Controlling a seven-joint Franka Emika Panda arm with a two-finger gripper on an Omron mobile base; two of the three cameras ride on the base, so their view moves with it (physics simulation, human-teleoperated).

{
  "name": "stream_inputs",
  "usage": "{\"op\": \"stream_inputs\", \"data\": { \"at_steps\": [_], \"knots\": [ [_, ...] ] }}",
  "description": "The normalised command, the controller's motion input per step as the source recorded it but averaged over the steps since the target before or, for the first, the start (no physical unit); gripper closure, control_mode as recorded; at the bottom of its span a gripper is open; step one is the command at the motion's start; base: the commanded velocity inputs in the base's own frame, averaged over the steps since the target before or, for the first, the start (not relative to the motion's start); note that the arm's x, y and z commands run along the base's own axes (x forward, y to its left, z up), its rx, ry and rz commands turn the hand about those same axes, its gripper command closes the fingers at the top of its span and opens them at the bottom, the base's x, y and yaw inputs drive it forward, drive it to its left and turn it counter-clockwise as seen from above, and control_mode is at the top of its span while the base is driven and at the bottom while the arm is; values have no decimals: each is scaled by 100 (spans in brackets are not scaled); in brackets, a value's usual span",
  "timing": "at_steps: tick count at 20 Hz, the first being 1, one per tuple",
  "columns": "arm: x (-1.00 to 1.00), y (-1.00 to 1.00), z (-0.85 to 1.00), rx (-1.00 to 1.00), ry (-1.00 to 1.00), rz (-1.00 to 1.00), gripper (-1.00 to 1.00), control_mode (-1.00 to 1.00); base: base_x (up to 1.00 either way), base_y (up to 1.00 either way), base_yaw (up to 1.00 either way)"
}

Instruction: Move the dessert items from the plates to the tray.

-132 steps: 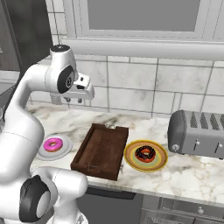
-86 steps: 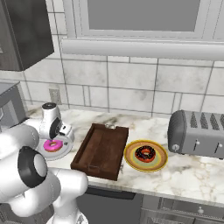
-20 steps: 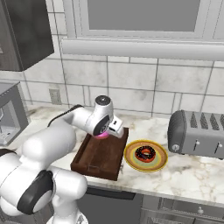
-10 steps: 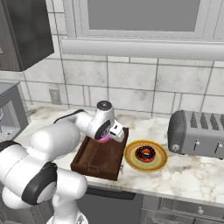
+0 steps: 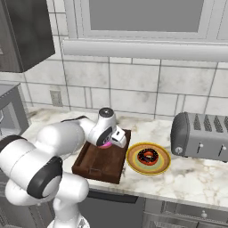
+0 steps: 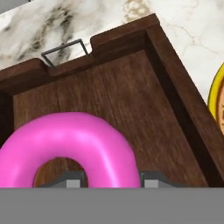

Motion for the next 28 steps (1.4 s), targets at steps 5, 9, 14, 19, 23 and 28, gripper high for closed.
{"op": "stream_inputs", "data": {
  "at_steps": [5, 9, 14, 19, 23, 28],
  "knots": [
    [11, 1, -9, 0, 0, 0, -100, -100, 0, 0, 0],
    [0, 0, 0, 0, 0, 0, -100, -100, 0, 0, 0],
    [0, 0, 0, 0, 0, 0, -100, -100, 0, 0, 0],
    [-2, -8, 35, 0, 0, -1, -100, -100, 0, 0, 0],
    [-5, -27, 81, -2, 0, 0, -100, -100, 0, 0, 0],
    [-27, -59, 55, -5, 5, -1, -100, -100, 0, 0, 0]
  ]
}}
